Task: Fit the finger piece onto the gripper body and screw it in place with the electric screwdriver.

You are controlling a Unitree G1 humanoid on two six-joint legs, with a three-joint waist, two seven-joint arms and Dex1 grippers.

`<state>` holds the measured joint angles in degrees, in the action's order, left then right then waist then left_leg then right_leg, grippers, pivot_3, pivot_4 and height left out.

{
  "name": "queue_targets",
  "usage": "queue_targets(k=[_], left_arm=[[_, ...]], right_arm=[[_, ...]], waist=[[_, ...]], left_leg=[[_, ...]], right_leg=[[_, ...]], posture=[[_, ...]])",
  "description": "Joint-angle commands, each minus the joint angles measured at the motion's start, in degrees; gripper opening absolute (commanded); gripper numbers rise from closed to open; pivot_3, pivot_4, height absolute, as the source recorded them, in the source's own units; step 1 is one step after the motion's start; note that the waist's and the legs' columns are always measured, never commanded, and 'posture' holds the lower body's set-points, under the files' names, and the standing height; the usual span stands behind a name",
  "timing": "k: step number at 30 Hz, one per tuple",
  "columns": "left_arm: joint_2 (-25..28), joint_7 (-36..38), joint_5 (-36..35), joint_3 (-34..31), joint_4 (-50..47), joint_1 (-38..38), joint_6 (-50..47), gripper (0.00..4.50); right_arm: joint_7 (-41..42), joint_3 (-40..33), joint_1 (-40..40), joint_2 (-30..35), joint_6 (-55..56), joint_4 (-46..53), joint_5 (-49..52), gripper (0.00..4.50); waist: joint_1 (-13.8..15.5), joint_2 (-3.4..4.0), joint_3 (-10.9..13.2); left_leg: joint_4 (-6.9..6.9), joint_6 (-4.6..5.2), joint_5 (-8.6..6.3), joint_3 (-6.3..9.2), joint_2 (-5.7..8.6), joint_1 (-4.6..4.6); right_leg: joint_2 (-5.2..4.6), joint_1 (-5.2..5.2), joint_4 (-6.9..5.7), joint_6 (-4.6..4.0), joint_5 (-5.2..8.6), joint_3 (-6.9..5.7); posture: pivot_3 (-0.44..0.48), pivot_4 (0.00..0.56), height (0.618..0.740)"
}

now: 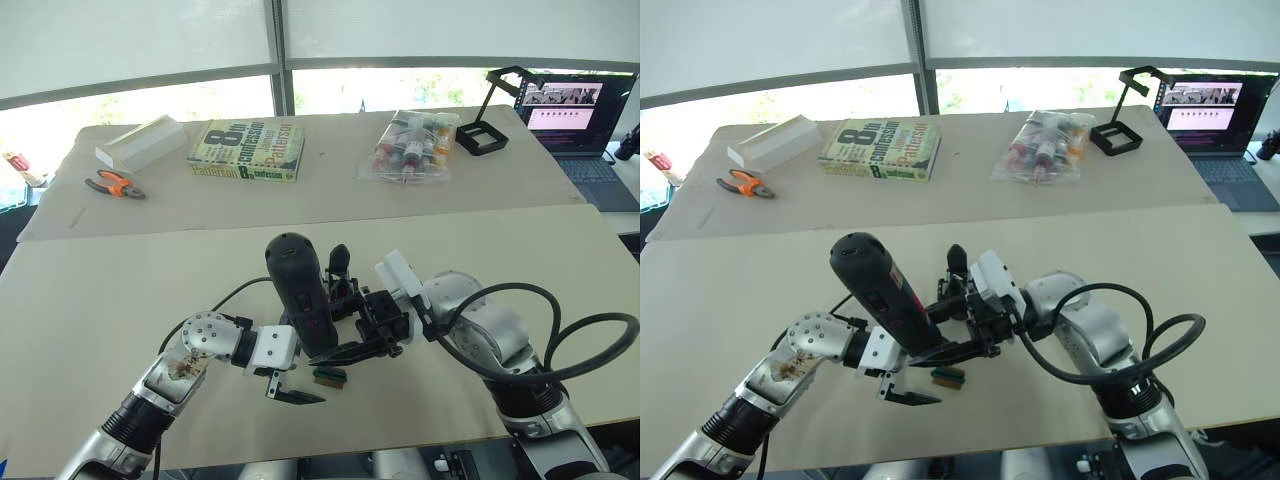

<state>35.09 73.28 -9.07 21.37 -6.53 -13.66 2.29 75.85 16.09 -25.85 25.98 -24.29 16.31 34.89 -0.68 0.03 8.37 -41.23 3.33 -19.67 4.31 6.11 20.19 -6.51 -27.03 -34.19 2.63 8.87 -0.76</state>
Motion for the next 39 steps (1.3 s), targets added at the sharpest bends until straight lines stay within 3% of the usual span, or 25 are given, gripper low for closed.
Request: queue_targets(k=[1,39], left_arm=[[0.04,0.12,-0.45,-0.17,-0.85,-0.79,0.2,4.5],[-0.09,0.15,-0.26,-0.16,0.49,-1.69,1.44,4.5]], right_arm=[[0.26,-1.53,-1.27,-0.33,0.13,1.48,1.97,1.89],[0.17,-2.17,-0.03,2.61,-1.54,5.22,3.82,1.89]], waist=[[0.0,0.0,0.0],[0.0,0.0,0.0]], left_leg=[[0.0,0.0,0.0,0.0,0.0,0.0],[0.0,0.0,0.0,0.0,0.0,0.0]], right_leg=[[0.0,0.0,0.0,0.0,0.0,0.0],[-0.01,0.0,0.01,0.0,0.0,0.01]], posture=[[0.0,0.15,0.74],[0.0,0.15,0.74]])
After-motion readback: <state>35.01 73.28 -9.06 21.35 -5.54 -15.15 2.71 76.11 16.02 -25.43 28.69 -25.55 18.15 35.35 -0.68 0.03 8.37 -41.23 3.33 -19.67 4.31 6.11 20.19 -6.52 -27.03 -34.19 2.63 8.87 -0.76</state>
